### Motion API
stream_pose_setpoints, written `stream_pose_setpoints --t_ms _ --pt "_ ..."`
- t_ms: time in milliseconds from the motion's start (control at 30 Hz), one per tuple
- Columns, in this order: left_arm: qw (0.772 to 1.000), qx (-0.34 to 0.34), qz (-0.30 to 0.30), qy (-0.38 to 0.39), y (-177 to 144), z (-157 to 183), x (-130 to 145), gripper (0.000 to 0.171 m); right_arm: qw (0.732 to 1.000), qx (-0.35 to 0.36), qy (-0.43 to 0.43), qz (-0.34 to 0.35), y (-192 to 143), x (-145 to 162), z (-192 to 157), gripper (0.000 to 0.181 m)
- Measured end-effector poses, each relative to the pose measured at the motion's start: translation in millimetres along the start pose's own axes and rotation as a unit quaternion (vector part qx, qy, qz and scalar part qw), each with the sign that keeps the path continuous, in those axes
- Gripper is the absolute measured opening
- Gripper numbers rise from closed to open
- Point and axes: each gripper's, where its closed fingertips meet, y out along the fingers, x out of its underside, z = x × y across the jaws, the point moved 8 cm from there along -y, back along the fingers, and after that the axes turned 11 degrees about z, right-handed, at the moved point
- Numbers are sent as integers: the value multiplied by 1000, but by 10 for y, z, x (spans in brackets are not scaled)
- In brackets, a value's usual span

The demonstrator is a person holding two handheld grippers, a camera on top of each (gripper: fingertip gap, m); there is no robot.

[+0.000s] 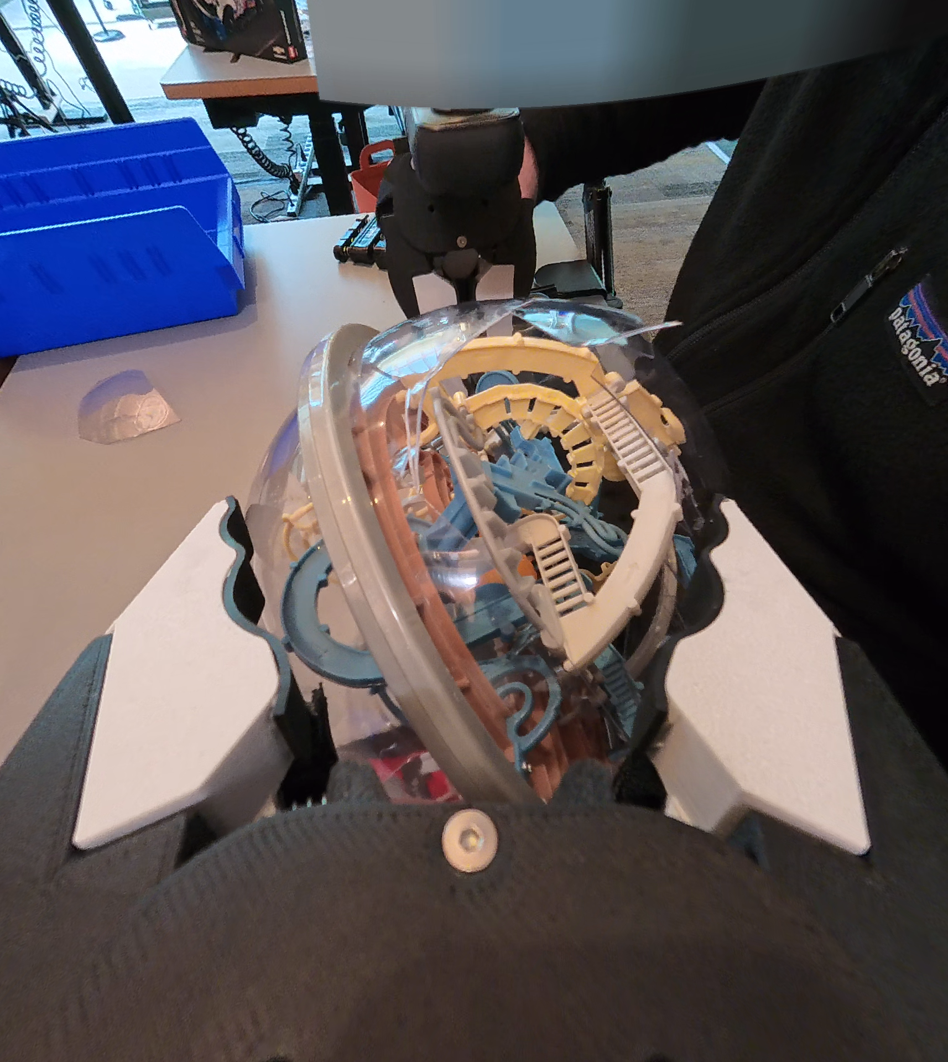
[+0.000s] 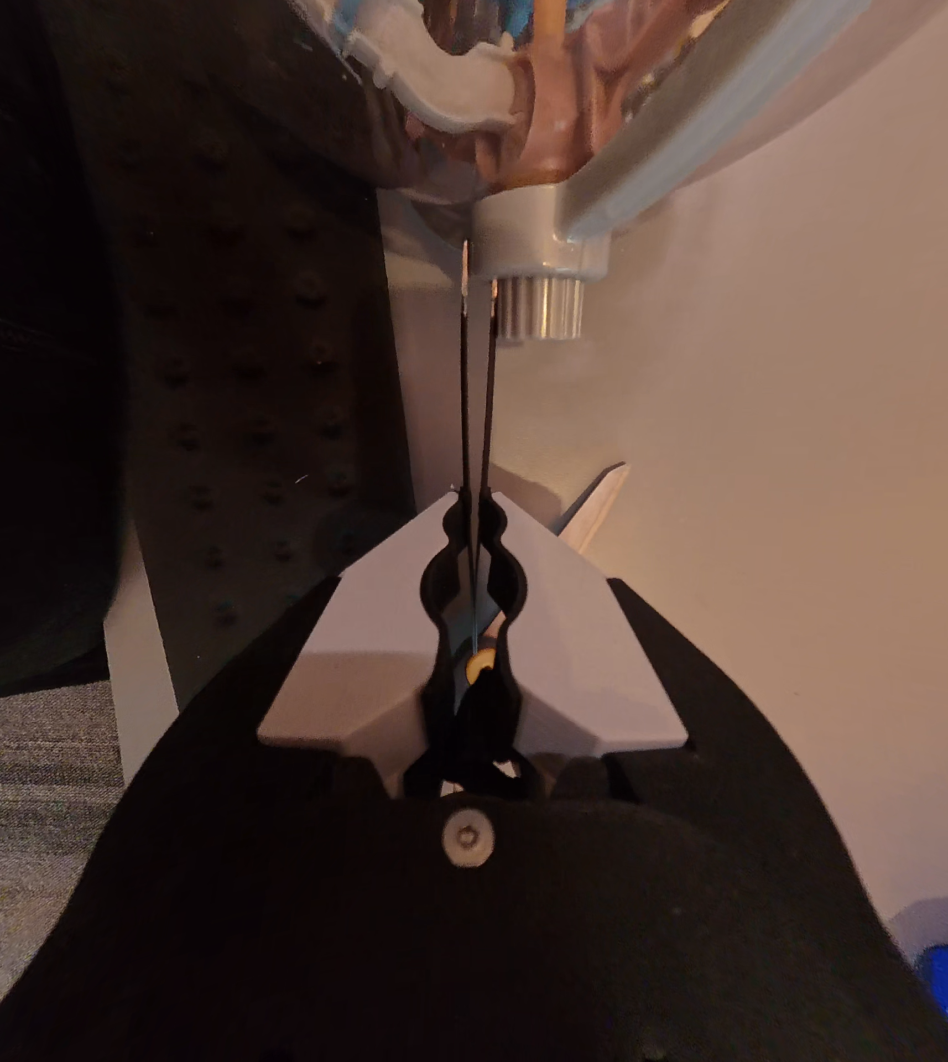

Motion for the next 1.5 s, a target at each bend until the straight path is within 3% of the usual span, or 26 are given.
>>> stream_pose_setpoints --t_ms 433,600,800,1133,1500 --pt "1000 2 0 0 -16 27 4 145 999 -29 28 25 61 -41 -42 0" --pt "1000 4 7 -4 -48 19 22 146 997 -66 -11 45 54 -40 16 0" --pt "1000 1 11 -4 -47 26 23 146 999 -40 12 30 66 -60 -5 0" --pt "998 19 51 -13 -200 -23 106 146 987 -95 63 113 65 -109 -39 0" --pt "995 30 74 -56 -267 -180 170 146 996 -76 -30 38 13 -262 32 0"
